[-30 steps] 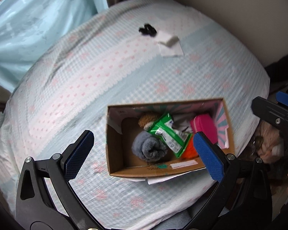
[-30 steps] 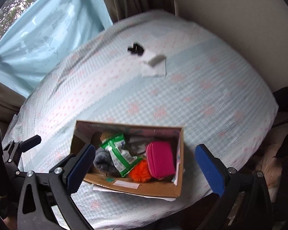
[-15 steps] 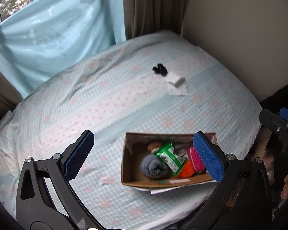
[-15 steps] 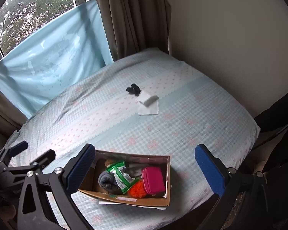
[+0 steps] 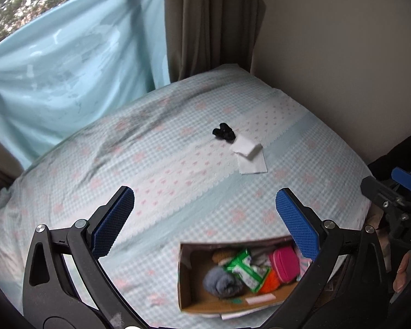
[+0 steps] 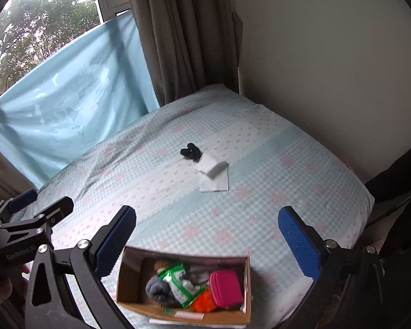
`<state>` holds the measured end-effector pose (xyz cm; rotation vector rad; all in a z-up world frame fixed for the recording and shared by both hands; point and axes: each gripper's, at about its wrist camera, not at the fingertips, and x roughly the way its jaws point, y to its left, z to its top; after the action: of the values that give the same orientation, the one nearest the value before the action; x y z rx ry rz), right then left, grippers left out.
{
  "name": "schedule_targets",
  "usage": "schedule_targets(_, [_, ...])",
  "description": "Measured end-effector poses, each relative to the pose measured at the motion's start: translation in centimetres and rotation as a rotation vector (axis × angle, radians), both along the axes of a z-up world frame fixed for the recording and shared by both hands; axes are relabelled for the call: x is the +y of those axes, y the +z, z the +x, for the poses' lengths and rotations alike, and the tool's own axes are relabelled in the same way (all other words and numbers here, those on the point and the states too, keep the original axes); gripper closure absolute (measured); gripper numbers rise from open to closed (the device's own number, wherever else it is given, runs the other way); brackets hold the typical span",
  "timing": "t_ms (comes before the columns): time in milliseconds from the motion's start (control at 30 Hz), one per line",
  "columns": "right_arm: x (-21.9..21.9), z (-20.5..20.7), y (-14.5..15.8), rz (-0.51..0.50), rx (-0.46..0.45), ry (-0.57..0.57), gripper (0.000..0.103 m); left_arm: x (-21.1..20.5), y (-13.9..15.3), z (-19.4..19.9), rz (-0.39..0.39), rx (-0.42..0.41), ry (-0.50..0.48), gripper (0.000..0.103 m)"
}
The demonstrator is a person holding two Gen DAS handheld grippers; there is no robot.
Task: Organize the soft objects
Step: 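Lift both tools and move toward the black scrunchie and white cloth, then grasp the black scrunchie with the left tool while the right tool grasps the white cloth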
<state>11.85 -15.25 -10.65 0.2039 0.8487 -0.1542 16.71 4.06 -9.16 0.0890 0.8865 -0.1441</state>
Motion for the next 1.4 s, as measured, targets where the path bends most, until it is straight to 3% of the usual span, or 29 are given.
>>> schedule_targets(400, [-4.0,12.1,-8.2,0.019,0.110,0.016,0.000,-3.7,-7.3,14.3,-0.033,0.087,-0.001,0.000])
schedule_targets(800, [-8.0,24.0,-20.3,0.057,0.160,0.120,0.000,-7.6,-21.1,29.0,-0.018,0.161,0.015,0.001])
schedule_targets(1000, [-8.9,27.6,-25.6,0.056,0.166,0.180,0.000,-9.8,-27.2,33.9,0.000,0.173,-0.001,0.001])
schedule_targets(1200, [-9.5,30.3,-29.8,0.086,0.158,0.224,0.001,-11.4,-31.3,37.2,0.003,0.176,-0.003,0.001])
schedule_targets(1400, [-9.4,32.4,-32.9,0.093,0.157,0.268,0.013,-12.6,-34.3,39.6,0.012,0.181,-0.013,0.005])
